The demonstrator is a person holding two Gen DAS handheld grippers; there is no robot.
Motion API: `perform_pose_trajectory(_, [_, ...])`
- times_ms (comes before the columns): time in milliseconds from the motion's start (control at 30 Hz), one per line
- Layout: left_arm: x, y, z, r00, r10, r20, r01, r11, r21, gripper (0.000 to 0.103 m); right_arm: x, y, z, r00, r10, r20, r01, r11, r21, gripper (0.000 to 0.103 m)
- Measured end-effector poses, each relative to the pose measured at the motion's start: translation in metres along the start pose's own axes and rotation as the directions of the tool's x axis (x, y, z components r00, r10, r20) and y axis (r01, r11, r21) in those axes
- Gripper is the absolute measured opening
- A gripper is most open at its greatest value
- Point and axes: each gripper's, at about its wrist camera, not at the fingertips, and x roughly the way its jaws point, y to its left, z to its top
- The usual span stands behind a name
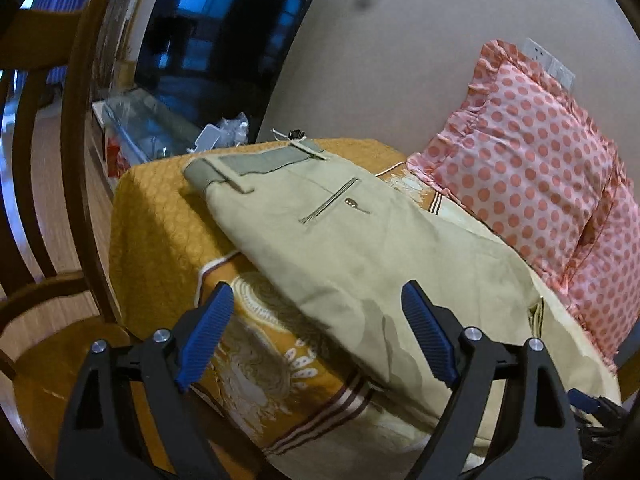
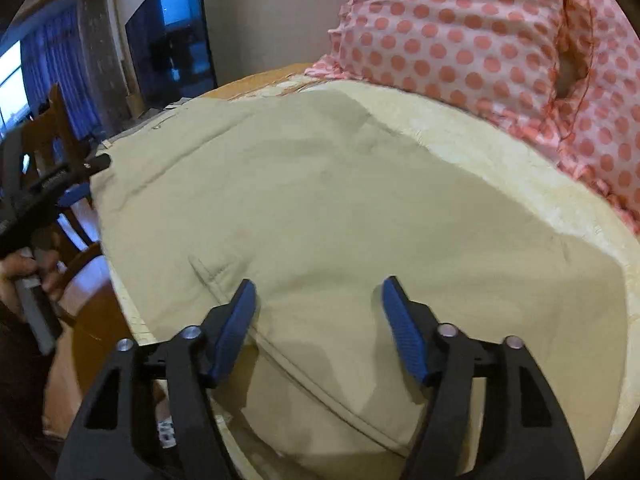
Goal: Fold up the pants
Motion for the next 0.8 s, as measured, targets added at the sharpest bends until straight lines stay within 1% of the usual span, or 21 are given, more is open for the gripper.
perform_pose_trajectory(67, [0.002, -0.001, 0.003, 1.0, -0.014, 0.0, 0.014, 1.0, -0.006, 0.085, 0.002, 0.003, -0.001, 1.0, 0.011, 0.012, -0.011, 1.0, 0.001, 0.076])
perform_pose_trajectory(167, [0.01, -0.008, 0.007, 0.999, -0.028, -0.029, 0.028, 1.0, -0.004, 0.085, 0.003, 0.007, -0.002, 1.0, 0.014, 0.017, -0.014, 1.0, -0.01, 0.085])
perform_pose_trajectory(200, [0.013, -0.01, 0.008, 0.999, -0.017, -0.035, 0.018, 1.0, 0.009, 0.085, 0.003, 0.01, -0.003, 1.0, 0.011, 0.019, -0.011, 1.0, -0.018, 0.088])
perform_pose_trajectory(267, [0.021, -0.018, 0.01, 0.999, 0.018, -0.049, -0.016, 0.999, 0.043, 0.087, 0.006, 0.011, -0.001, 1.0, 0.004, 0.022, -0.004, 1.0, -0.029, 0.089])
perform_pose_trajectory(300, [0.023, -0.019, 0.011, 0.998, 0.026, -0.052, -0.024, 0.999, 0.04, 0.087, 0.006, 0.011, -0.001, 1.0, 0.004, 0.024, -0.004, 1.0, -0.031, 0.089])
perform_pose_trajectory(400, [0.024, -0.014, 0.016, 0.999, 0.0, -0.053, -0.002, 0.999, -0.044, 0.085, 0.003, 0.006, -0.001, 0.999, 0.03, 0.037, -0.029, 1.0, -0.009, 0.089])
perform_pose_trajectory(433, [0.024, -0.006, 0.018, 0.998, -0.033, -0.047, 0.028, 0.993, -0.118, 0.073, 0.001, 0.005, -0.001, 0.998, 0.038, 0.041, -0.038, 0.999, -0.002, 0.089])
perform_pose_trajectory(467, [0.024, 0.003, 0.019, 0.997, -0.06, -0.041, 0.051, 0.979, -0.2, 0.06, -0.001, 0.003, -0.002, 0.998, 0.05, 0.047, -0.05, 0.999, 0.009, 0.089])
perform_pose_trajectory(500, [0.024, 0.012, 0.019, 0.996, -0.079, -0.029, 0.069, 0.961, -0.266, 0.052, -0.001, 0.001, -0.002, 0.997, 0.056, 0.051, -0.057, 0.998, 0.014, 0.089])
perform_pose_trajectory(533, [0.029, 0.026, 0.019, 0.991, -0.128, -0.029, 0.108, 0.918, -0.381, 0.036, -0.002, 0.0, -0.002, 0.996, 0.066, 0.055, -0.067, 0.998, 0.02, 0.089])
perform_pose_trajectory(567, [0.034, 0.037, 0.019, 0.987, -0.156, -0.029, 0.126, 0.879, -0.46, 0.022, -0.003, -0.001, -0.003, 0.996, 0.071, 0.058, -0.073, 0.997, 0.022, 0.089])
perform_pose_trajectory(600, [0.041, 0.051, 0.017, 0.98, -0.196, -0.026, 0.149, 0.818, -0.555, 0.018, -0.006, -0.002, -0.005, 0.995, 0.08, 0.064, -0.081, 0.996, 0.025, 0.089])
perform_pose_trajectory(633, [0.043, 0.055, 0.018, 0.979, -0.203, -0.027, 0.151, 0.804, -0.576, 0.016, -0.009, -0.004, -0.007, 0.993, 0.091, 0.071, -0.093, 0.995, 0.029, 0.089])
perform_pose_trajectory(667, [0.045, 0.056, 0.021, 0.979, -0.198, -0.044, 0.137, 0.804, -0.579, 0.015, -0.012, -0.006, -0.008, 0.992, 0.1, 0.076, -0.103, 0.994, 0.033, 0.089])
perform_pose_trajectory(700, [0.046, 0.054, 0.023, 0.979, -0.195, -0.054, 0.13, 0.811, -0.57, 0.013, -0.016, -0.009, -0.01, 0.99, 0.114, 0.085, -0.117, 0.992, 0.039, 0.089])
perform_pose_trajectory(733, [0.047, 0.051, 0.026, 0.978, -0.202, -0.056, 0.138, 0.822, -0.552, 0.01, -0.022, -0.012, -0.013, 0.988, 0.122, 0.095, -0.127, 0.991, 0.047, 0.089])
perform_pose_trajectory(800, [0.043, 0.04, 0.034, 0.983, -0.171, -0.073, 0.112, 0.856, -0.504, 0.009, -0.032, -0.021, -0.019, 0.986, 0.119, 0.113, -0.127, 0.99, 0.062, 0.089])
